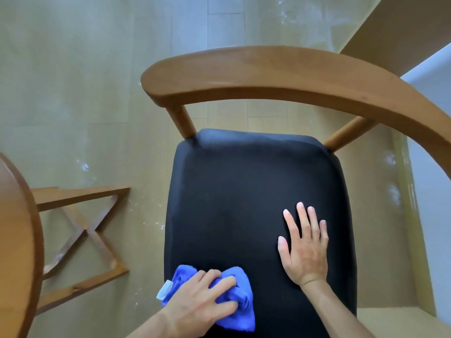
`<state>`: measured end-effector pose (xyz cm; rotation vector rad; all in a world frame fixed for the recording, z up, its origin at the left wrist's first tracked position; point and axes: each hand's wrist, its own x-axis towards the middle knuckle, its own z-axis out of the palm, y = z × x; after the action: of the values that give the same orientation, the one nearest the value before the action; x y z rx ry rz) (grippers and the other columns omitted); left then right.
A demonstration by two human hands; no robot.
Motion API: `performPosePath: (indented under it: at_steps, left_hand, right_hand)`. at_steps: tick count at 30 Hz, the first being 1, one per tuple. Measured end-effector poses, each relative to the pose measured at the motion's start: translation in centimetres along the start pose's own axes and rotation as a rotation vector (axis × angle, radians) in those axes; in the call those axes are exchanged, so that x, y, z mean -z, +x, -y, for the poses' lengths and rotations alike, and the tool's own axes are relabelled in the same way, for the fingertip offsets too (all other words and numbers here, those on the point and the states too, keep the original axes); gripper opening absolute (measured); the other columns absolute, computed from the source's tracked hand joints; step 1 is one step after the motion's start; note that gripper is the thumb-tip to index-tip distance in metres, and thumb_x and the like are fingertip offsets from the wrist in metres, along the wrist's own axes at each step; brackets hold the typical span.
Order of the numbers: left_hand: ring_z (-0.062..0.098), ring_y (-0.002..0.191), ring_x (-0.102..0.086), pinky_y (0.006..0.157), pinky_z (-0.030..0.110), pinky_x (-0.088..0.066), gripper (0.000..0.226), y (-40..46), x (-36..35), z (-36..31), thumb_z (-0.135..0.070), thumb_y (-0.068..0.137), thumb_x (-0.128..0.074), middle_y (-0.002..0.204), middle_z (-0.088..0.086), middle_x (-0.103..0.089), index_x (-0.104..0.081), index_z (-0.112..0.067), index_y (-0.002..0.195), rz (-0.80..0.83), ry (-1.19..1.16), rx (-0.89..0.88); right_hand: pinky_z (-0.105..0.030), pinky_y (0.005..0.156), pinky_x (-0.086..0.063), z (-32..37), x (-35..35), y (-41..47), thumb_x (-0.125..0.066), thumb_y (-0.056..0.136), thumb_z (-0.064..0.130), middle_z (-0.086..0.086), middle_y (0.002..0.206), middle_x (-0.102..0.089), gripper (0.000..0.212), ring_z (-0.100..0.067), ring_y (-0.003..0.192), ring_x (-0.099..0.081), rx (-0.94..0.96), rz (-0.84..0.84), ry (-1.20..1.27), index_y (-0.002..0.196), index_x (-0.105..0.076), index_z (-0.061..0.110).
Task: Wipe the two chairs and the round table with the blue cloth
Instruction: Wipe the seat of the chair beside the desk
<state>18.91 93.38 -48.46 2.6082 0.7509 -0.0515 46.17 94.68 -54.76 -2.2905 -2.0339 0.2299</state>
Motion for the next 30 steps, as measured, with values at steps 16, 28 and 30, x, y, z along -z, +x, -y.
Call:
performPosePath:
  at_steps: [16,28,30]
  left_hand:
    - [0.035,0.095,-0.055,0.060,0.037,-0.042,0.033,12.6,8.0,15.7,-0.020,0.074,-0.063,0.130,0.008,-0.046,-0.060,-0.017,0.107,-0.301,0.004,0.574]
    - [0.027,0.085,-0.059,0.062,0.032,-0.050,0.030,-4.4,-1.3,-3.9,-0.013,0.057,-0.070,0.114,0.004,-0.056,-0.063,-0.021,0.085,0.071,-0.160,0.055]
    - [0.028,0.081,-0.058,0.061,0.035,-0.051,0.026,-3.7,-0.9,-3.0,-0.008,0.061,-0.068,0.110,0.006,-0.063,-0.063,-0.020,0.084,0.077,-0.143,0.034]
  right_hand:
    - [-0.053,0.116,-0.013,0.1,-0.4,-0.2,-0.040,0.089,0.038,-0.012,0.156,-0.027,0.059,-0.032,0.145,-0.019,0.009,-0.062,-0.012,0.144,-0.037,0.020]
    - [-0.053,0.117,-0.011,0.1,-0.3,-0.4,-0.040,0.093,0.037,-0.011,0.157,-0.024,0.057,-0.032,0.146,-0.017,0.014,-0.040,-0.021,0.147,-0.034,0.020]
    - [-0.053,0.117,-0.012,0.1,-0.3,-0.3,-0.039,0.093,0.036,-0.011,0.157,-0.024,0.056,-0.033,0.146,-0.017,0.012,-0.044,-0.019,0.147,-0.034,0.019]
